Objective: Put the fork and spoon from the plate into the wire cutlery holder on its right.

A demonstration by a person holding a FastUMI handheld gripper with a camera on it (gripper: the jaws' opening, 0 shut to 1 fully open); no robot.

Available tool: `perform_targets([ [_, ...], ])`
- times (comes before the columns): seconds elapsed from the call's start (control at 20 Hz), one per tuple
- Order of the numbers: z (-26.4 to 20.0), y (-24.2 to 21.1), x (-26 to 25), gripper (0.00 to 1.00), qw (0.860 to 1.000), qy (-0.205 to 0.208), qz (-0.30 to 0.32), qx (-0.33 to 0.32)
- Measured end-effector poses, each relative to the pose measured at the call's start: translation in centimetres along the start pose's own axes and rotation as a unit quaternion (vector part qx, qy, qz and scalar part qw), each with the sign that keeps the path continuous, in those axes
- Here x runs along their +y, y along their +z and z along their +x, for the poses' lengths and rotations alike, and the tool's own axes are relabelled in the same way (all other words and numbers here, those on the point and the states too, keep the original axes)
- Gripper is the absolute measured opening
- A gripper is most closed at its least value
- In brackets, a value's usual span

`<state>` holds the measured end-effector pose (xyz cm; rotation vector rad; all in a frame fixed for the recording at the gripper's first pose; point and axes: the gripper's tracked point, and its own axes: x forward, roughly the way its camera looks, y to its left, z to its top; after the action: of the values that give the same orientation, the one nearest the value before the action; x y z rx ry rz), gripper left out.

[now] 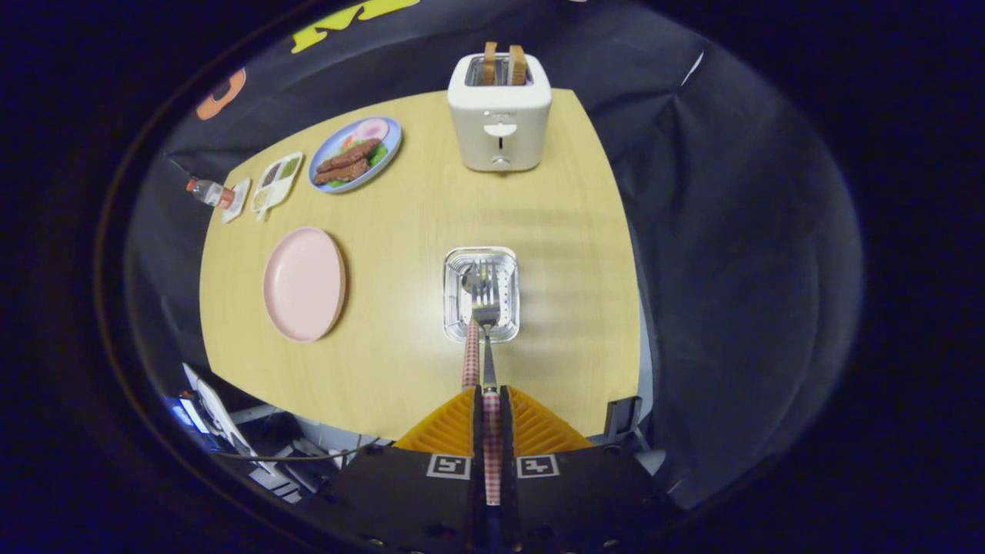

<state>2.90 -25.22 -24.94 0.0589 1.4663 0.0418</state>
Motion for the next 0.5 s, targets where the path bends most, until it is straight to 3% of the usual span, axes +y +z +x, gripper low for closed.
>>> perform_targets([
  [0.25, 2.2, 1.4, -0.7, 0.07, 0.998, 0.007, -0.001, 0.061],
  [0.5, 3.3, 2.3, -1.8, 0.07, 0.992, -0.014, -0.045, 0.119],
])
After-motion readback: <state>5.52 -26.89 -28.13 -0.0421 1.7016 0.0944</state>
